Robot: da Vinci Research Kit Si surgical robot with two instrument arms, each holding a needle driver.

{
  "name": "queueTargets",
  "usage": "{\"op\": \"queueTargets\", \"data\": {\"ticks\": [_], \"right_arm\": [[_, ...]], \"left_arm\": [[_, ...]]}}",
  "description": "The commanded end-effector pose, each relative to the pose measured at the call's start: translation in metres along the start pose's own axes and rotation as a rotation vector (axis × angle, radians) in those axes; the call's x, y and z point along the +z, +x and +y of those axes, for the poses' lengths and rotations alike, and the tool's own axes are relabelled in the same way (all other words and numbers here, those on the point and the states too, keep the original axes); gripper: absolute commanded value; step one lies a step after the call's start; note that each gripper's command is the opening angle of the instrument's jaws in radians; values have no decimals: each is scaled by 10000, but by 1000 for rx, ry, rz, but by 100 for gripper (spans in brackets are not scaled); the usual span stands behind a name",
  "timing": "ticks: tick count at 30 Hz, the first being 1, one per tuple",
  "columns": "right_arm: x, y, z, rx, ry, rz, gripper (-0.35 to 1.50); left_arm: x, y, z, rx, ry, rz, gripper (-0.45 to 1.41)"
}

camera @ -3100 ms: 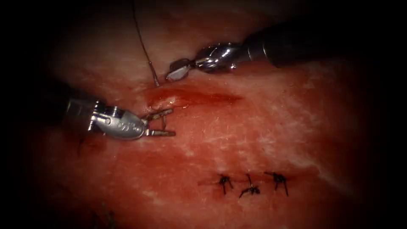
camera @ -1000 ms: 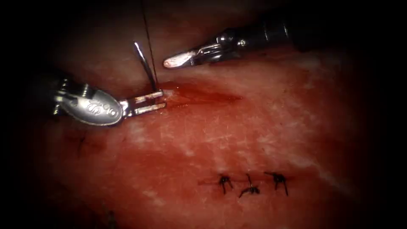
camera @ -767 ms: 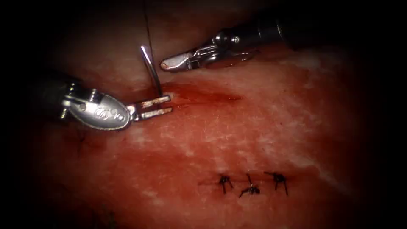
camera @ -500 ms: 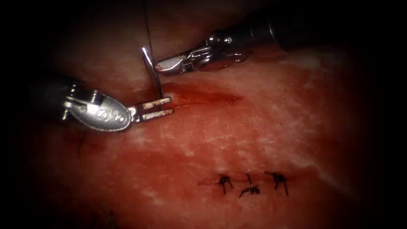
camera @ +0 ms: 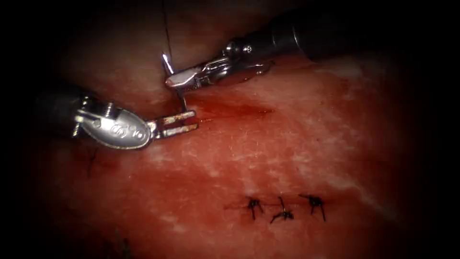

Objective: Wound Closure

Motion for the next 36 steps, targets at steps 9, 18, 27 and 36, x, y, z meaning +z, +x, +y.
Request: {"op": "queueTargets", "data": {"ticks": [9,18,27,36], "right_arm": [[12,2,4,0,2,-17,-35],[7,8,9,-53,-37,-25,-35],[2,16,13,-367,-60,4,-35],[-10,35,28,-569,-75,107,-35]], "left_arm": [[1,-5,9,1,-5,2,-45],[0,-4,8,-42,-11,5,-45],[-5,-3,2,-312,-10,-4,101],[-24,-10,-1,-401,-78,22,31]]}}
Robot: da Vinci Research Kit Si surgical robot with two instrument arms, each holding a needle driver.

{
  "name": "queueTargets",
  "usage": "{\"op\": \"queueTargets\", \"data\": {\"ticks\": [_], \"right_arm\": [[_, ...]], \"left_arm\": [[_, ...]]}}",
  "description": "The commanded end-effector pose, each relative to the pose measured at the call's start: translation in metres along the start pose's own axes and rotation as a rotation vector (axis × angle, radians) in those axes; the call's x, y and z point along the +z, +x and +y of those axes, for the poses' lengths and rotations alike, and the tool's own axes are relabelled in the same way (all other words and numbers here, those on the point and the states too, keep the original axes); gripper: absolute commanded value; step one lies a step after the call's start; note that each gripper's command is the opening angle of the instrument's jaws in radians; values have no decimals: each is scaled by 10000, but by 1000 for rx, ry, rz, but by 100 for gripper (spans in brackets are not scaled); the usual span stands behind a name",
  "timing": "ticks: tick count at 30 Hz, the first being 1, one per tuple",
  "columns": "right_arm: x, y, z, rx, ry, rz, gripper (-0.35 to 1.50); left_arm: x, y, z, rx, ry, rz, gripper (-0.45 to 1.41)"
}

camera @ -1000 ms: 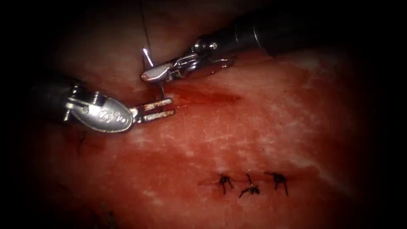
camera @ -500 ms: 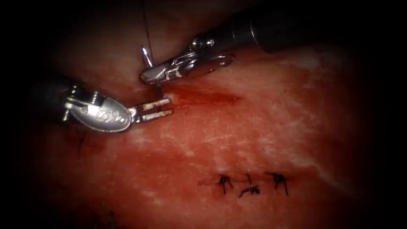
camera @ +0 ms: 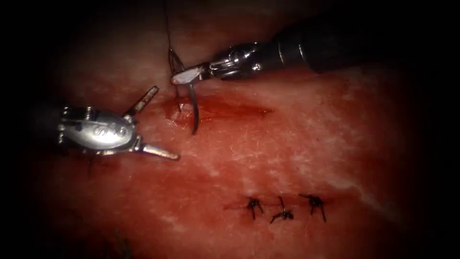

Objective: Wound Closure

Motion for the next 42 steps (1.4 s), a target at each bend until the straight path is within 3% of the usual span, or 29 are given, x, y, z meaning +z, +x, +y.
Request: {"op": "queueTargets", "data": {"ticks": [1,3,4,7,12,28,34,42], "right_arm": [[8,-8,7,-48,9,13,-35],[10,-11,9,-104,13,28,-35],[11,-12,10,-140,14,34,-35],[12,-20,10,-351,4,59,-35],[9,-14,9,-503,2,95,-35],[4,-15,4,-683,-9,99,-35],[4,-12,3,-716,-13,102,-35],[10,-13,3,-817,-32,95,-35]], "left_arm": [[3,-8,6,-22,-22,1,9],[3,-12,4,-52,-51,-7,-37],[4,-15,3,-61,-60,-17,-45],[16,-35,-2,-122,-97,-110,-45],[32,-60,-10,-168,-109,-171,-45],[62,-116,-49,-180,-43,-306,-45],[72,-150,-55,-148,-22,-422,-45],[85,-155,-67,-152,-16,-501,-45]]}}
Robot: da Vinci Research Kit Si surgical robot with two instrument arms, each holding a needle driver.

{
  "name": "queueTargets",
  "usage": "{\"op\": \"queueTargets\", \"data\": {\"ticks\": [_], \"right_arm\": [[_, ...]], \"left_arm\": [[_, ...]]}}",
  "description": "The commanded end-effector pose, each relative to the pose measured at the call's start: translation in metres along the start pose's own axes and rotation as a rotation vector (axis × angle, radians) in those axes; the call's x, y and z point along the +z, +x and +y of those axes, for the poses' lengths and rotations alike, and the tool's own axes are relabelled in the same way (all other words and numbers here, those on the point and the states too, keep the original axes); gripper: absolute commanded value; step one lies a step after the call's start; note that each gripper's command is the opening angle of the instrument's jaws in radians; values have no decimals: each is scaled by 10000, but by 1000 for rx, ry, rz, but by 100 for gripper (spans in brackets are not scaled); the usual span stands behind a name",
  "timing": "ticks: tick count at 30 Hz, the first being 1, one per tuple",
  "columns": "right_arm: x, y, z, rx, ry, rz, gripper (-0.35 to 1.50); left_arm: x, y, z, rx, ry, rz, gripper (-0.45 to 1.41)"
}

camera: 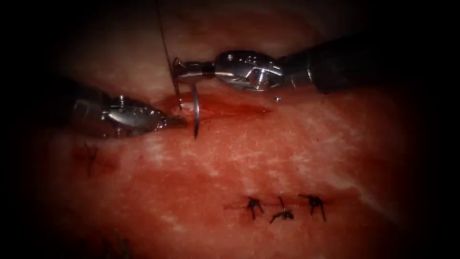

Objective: Wound Closure

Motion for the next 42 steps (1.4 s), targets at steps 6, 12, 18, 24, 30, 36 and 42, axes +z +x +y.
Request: {"op": "queueTargets", "data": {"ticks": [6,12,18,24,30,36,42], "right_arm": [[8,-4,0,-23,0,1,-35],[7,-4,0,-101,-14,-20,-35],[11,-5,5,-200,-37,-24,-35],[19,-8,11,-274,-84,-36,-35],[25,-21,16,-318,-114,-55,-35],[28,-38,13,-399,-113,-67,-35],[30,-46,7,-460,-94,-65,-35]], "left_arm": [[20,-2,0,2,35,-87,-45],[40,-15,-4,18,64,-258,-45],[48,-29,-4,35,68,-397,-45],[47,-40,8,28,-8,-440,-45],[37,-29,25,16,-42,-448,-45],[32,-24,31,13,-47,-446,-45],[23,-18,34,9,-57,-437,-45]]}}
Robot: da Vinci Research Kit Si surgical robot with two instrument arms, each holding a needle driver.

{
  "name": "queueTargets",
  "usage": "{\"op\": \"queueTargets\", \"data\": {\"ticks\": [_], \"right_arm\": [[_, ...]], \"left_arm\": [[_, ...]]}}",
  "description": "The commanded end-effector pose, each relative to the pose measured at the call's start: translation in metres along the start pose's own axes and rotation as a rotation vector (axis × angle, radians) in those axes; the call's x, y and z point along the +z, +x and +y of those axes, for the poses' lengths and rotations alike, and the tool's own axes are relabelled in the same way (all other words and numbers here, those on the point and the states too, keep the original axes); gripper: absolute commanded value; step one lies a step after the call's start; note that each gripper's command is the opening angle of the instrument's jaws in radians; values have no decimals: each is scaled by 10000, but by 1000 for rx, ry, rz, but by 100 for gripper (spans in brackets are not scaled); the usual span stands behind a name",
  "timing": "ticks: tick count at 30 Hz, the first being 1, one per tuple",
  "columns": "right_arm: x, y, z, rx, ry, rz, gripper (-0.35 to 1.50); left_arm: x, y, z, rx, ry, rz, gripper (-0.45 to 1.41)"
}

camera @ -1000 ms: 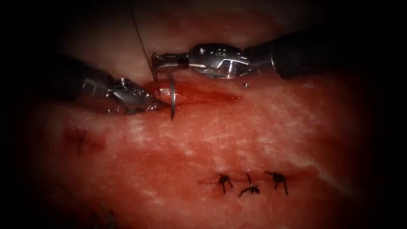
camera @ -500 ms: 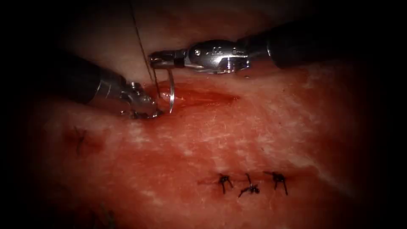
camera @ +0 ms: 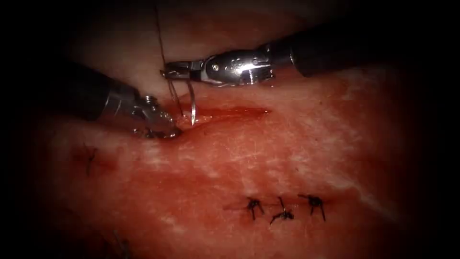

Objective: Wound Closure

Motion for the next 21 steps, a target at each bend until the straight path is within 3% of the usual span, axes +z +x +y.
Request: {"op": "queueTargets", "data": {"ticks": [1,21], "right_arm": [[8,-3,-7,-5,3,2,-35],[19,19,-44,-30,-149,39,-35]], "left_arm": [[6,-1,5,1,-5,2,-45],[-21,-4,1,11,-32,53,-45]]}}
